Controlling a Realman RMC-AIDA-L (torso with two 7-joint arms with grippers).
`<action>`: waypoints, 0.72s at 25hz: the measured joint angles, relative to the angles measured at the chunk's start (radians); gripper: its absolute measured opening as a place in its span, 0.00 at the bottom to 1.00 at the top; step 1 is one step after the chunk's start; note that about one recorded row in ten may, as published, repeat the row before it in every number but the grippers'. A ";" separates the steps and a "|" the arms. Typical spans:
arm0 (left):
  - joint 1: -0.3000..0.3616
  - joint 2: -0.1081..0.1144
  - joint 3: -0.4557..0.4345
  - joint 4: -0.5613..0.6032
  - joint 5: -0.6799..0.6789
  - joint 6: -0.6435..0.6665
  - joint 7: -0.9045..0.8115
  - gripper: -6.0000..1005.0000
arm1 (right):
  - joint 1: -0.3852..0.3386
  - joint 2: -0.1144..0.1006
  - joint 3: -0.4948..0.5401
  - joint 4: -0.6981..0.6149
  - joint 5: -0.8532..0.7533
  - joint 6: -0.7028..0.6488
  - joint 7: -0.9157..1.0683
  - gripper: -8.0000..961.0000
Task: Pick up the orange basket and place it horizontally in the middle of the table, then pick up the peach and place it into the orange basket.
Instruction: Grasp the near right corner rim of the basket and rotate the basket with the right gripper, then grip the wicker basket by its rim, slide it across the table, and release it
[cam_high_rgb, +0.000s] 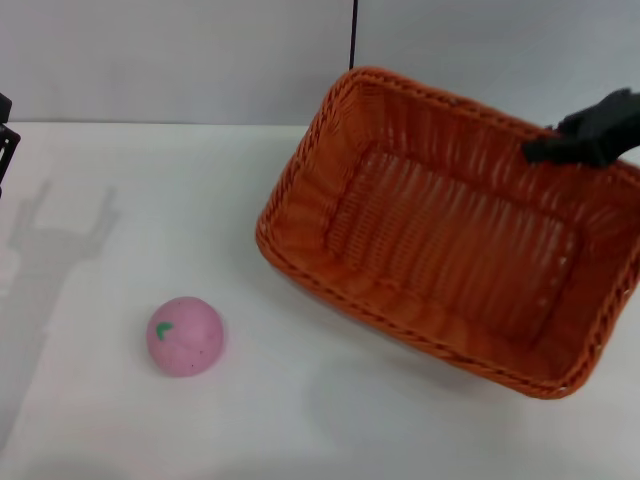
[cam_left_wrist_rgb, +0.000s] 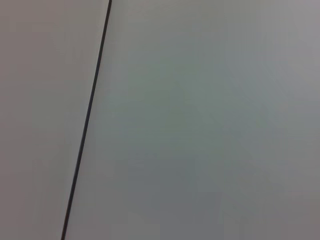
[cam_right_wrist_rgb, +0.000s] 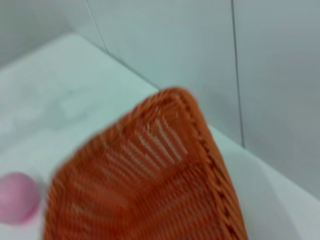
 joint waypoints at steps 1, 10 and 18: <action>0.000 0.000 0.000 0.000 -0.001 0.000 0.000 0.84 | -0.004 -0.009 0.015 -0.001 0.024 -0.021 -0.014 0.21; 0.000 0.000 0.002 -0.001 -0.001 -0.002 0.000 0.84 | -0.004 -0.127 0.140 0.005 0.182 -0.224 -0.194 0.18; -0.008 -0.002 0.006 -0.003 0.000 -0.001 0.000 0.84 | 0.035 -0.146 0.142 0.055 0.188 -0.235 -0.358 0.18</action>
